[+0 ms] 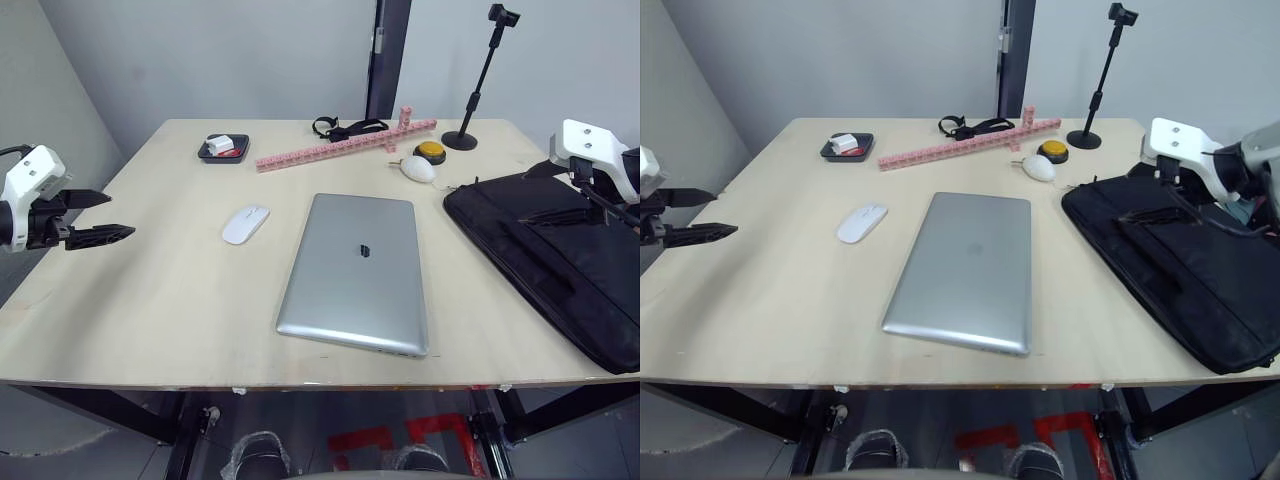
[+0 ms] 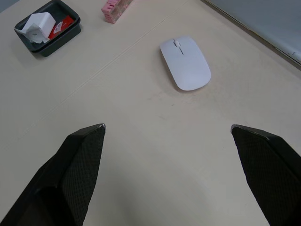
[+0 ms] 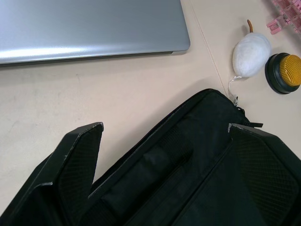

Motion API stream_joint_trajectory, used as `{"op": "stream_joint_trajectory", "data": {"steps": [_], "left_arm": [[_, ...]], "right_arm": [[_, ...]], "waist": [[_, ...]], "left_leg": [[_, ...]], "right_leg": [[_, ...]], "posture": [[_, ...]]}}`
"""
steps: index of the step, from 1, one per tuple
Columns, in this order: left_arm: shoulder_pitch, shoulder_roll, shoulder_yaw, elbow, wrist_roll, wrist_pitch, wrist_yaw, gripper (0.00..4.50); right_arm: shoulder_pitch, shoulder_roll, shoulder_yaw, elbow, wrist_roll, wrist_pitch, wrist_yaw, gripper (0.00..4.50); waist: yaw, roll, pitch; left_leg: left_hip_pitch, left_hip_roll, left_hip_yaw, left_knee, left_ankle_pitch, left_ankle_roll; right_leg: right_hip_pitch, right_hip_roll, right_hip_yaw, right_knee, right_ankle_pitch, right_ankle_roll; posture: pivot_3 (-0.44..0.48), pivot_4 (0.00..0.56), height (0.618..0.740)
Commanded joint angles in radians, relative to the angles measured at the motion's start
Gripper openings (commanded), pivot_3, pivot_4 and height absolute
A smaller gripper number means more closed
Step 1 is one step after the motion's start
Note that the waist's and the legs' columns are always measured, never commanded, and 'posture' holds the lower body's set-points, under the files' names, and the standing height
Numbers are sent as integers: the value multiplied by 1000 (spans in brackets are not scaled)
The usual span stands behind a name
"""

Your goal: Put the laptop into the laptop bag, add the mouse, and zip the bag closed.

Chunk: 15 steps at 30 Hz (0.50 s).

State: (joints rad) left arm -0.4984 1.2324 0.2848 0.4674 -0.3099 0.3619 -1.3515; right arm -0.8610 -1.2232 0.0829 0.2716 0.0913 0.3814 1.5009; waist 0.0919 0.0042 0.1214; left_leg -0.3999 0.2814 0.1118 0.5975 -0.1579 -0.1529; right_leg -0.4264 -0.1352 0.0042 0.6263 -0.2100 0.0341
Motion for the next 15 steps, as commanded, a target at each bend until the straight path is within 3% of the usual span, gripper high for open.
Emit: {"op": "stream_joint_trajectory", "data": {"steps": [1, 15], "left_arm": [[-23, 25, 5, 1, 6, -17, 4, 4472], [-80, 38, -28, 26, 12, -6, -12, 4472]], "right_arm": [[16, -21, -38, -52, 24, 23, 5, 4500], [2, 2, -23, -66, 28, 46, -9, 4500]], "waist": [[0, 0, 0], [1, 0, 0]], "left_leg": [[0, 0, 0, 0, 0, 0], [0, 0, 0, 1, 0, 0]], "right_leg": [[0, 0, 0, 0, 0, 0], [0, 0, 0, 1, 0, 0]], "posture": [[0, 150, 740], [0, 150, 740]]}}
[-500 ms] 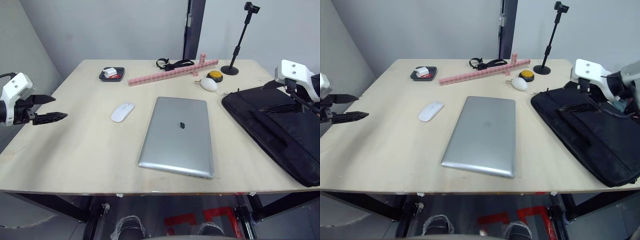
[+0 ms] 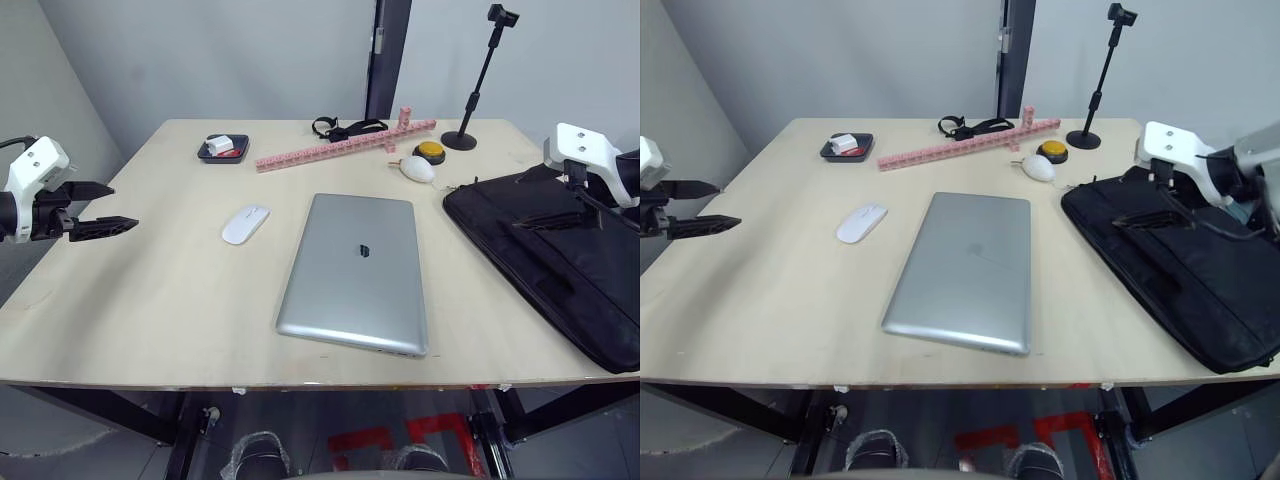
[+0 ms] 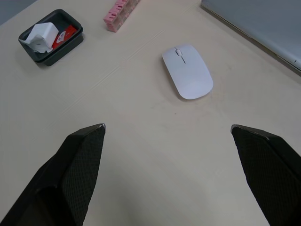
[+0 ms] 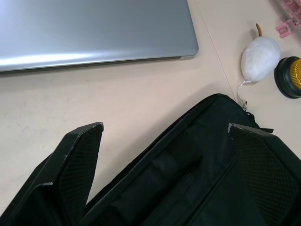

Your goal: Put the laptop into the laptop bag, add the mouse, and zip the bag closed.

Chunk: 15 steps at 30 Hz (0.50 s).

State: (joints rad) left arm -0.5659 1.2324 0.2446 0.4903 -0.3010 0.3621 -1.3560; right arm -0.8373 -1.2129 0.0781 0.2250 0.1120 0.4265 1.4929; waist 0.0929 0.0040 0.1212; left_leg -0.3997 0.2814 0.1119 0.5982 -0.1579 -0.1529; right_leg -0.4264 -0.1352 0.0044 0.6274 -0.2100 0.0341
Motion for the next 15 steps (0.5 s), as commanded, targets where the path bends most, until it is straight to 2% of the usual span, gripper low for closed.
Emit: {"op": "stream_joint_trajectory", "data": {"steps": [1, 15], "left_arm": [[-16, 38, 11, 5, 4, -7, -7, 4472], [-34, 37, 10, 1, -14, 49, -21, 4472]], "right_arm": [[-24, -6, -16, -18, 5, 0, -2, 4500], [-30, 7, -10, -26, 11, 9, -11, 4500]], "waist": [[0, 0, 0], [2, 0, 0]], "left_leg": [[0, 0, 0, 0, 0, 0], [0, 0, 0, 0, 0, 0]], "right_leg": [[0, 0, 0, 0, 0, 0], [0, 0, 0, 0, 0, 0]], "posture": [[0, 150, 740], [0, 150, 740]]}}
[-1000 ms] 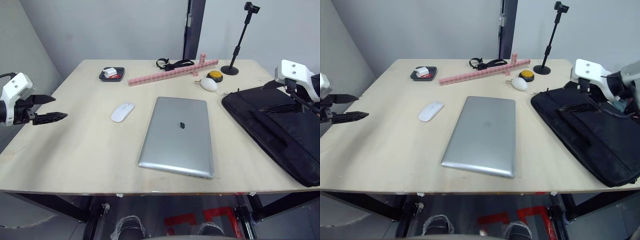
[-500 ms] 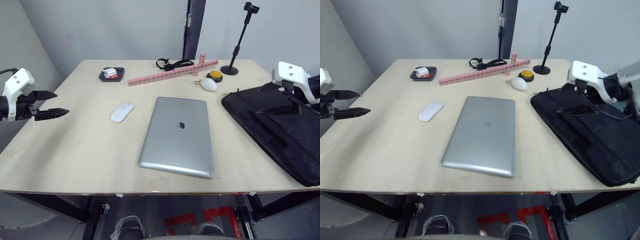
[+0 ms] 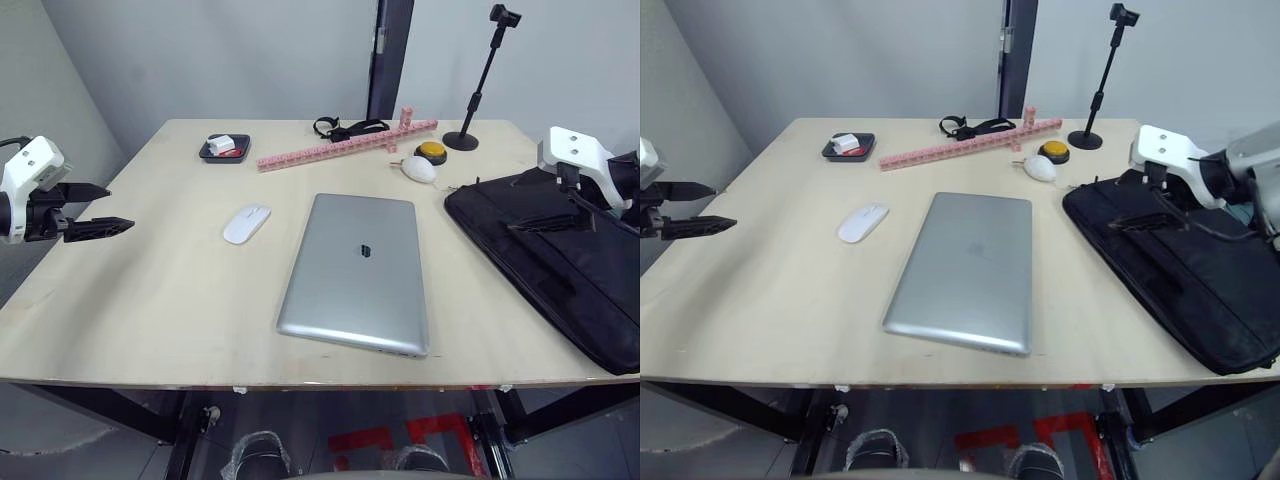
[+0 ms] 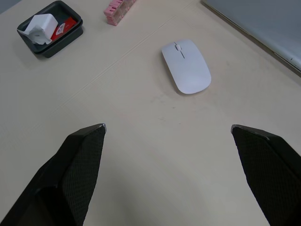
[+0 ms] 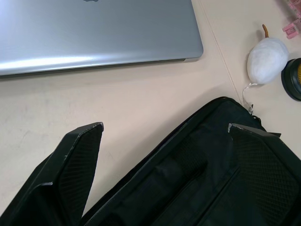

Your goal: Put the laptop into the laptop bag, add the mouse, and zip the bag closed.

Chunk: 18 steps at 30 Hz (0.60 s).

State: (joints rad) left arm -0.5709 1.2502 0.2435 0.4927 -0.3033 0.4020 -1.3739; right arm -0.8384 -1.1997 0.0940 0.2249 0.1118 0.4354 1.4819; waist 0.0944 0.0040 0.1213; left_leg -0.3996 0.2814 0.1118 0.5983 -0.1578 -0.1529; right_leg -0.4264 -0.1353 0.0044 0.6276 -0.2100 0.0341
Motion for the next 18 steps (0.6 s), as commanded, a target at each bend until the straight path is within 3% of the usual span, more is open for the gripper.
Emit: {"op": "stream_joint_trajectory", "data": {"steps": [1, 14, 18], "left_arm": [[-29, 19, 11, -3, -12, 12, -3, 4472], [-44, 20, 3, -23, -22, 55, -5, 4472], [-69, 10, -7, -64, -72, 222, -4, 4472]], "right_arm": [[-27, -8, -27, -27, 12, -1, 0, 4500], [-21, -10, -35, -10, 8, -27, -11, 4500], [-26, 22, -42, 2, -14, -74, -93, 4500]], "waist": [[0, 0, 0], [-1, 0, 0], [-1, 0, 0]], "left_leg": [[0, 0, 0, 0, 0, 0], [0, 0, 0, 0, 0, 0], [0, 0, 0, 0, 0, 0]], "right_leg": [[0, 0, 0, 0, 0, 0], [0, 0, 0, 0, 0, 0], [0, 0, 0, 0, 0, 0]], "posture": [[0, 150, 740], [0, 150, 740], [0, 150, 740]]}}
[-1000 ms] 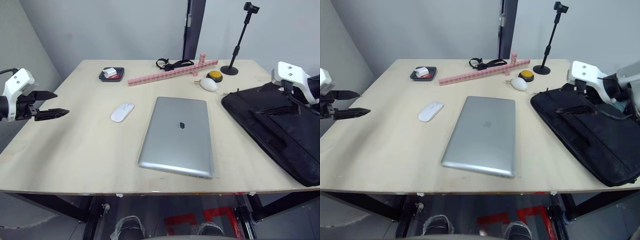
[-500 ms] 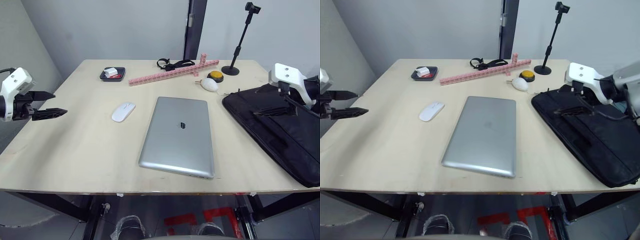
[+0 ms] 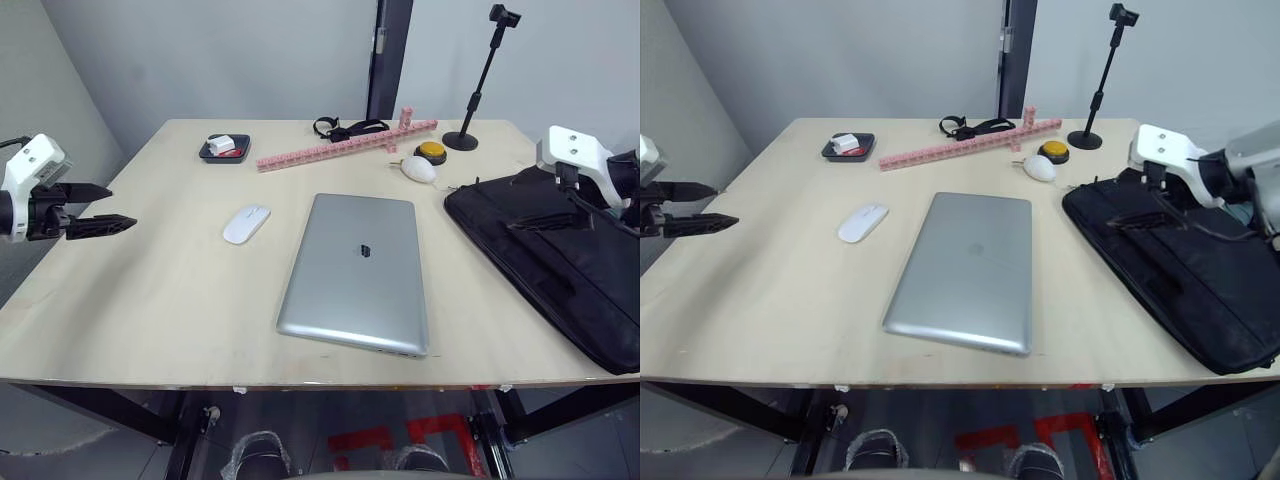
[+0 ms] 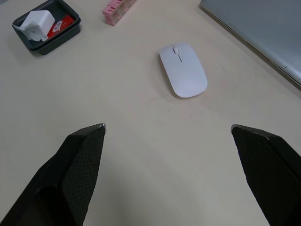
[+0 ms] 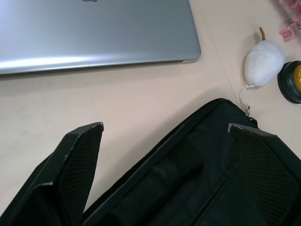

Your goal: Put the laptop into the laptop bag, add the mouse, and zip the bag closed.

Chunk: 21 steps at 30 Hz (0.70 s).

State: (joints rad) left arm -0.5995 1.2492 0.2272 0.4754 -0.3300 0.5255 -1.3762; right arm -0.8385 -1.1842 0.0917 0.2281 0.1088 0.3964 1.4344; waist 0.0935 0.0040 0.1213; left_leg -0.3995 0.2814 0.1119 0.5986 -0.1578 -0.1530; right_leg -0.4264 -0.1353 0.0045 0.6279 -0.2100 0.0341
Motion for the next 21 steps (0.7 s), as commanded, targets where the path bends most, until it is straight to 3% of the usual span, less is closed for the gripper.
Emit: {"op": "stream_joint_trajectory", "data": {"steps": [1, 3, 6, 9, 12, 14, 15, 16, 21], "left_arm": [[-57, 6, 1, -55, -60, 159, 6, 4472], [-111, -1, -53, -87, -158, 455, -33, 4472], [-176, -15, -165, -108, -194, 729, -25, 4500], [-288, -66, -221, -80, -256, 895, -37, 4500], [-346, -106, -283, -43, -284, 976, -48, 4500], [-351, -134, -298, -35, -292, 959, -50, 4500], [-346, -146, -324, -46, -289, 943, -54, 4500], [-346, -156, -340, -54, -303, 959, -64, 4500], [-369, -264, -402, 8, -287, 952, -31, 4500]], "right_arm": [[-22, 10, -38, -2, -17, -46, -57, 4500], [-1, 24, -32, -22, -13, -55, -68, 4500], [28, 50, -32, -60, 0, -57, -83, 3680], [72, 70, -30, -132, 9, -37, -95, 2667], [101, 96, -23, -183, 9, -12, -119, 1646], [117, 109, -8, -203, -4, -7, -136, 827], [124, 118, 1, -213, -8, -5, -144, 633], [128, 128, 5, -224, -6, 3, -152, 90], [154, 167, 42, -269, -33, 27, -186, 37]], "waist": [[1, 0, 0], [2, 0, 0], [4, 0, -1], [4, 0, 0], [2, 0, 0], [-1, 0, 0], [0, 0, 0], [1, 0, 0], [4, 0, 0]], "left_leg": [[0, 0, 0, 0, 0, 0], [0, 0, 0, 1, 0, 0], [1, 0, 1, 1, 0, 0], [1, 0, 1, 1, 0, 0], [0, -1, 1, 1, 0, 0], [0, -1, 1, 0, 0, 0], [0, -1, 1, 0, 0, 0], [-1, -1, 1, -1, 0, 0], [0, -1, 1, 0, 0, 0]], "right_leg": [[0, 0, 0, 0, 0, 0], [0, 0, 0, 1, 0, 0], [0, 0, 1, 1, 0, -1], [0, 0, 1, 2, 0, -1], [0, 0, 2, 1, 0, -1], [0, 0, 2, 1, 0, -1], [0, 0, 2, 1, 0, -1], [0, 0, 2, 1, 0, -1], [0, 0, 2, 1, 0, -1]], "posture": [[0, 150, 740], [0, 150, 740], [0, 150, 740], [0, 150, 740], [0, 150, 740], [0, 150, 740], [0, 150, 740], [0, 150, 740], [0, 150, 740]]}}
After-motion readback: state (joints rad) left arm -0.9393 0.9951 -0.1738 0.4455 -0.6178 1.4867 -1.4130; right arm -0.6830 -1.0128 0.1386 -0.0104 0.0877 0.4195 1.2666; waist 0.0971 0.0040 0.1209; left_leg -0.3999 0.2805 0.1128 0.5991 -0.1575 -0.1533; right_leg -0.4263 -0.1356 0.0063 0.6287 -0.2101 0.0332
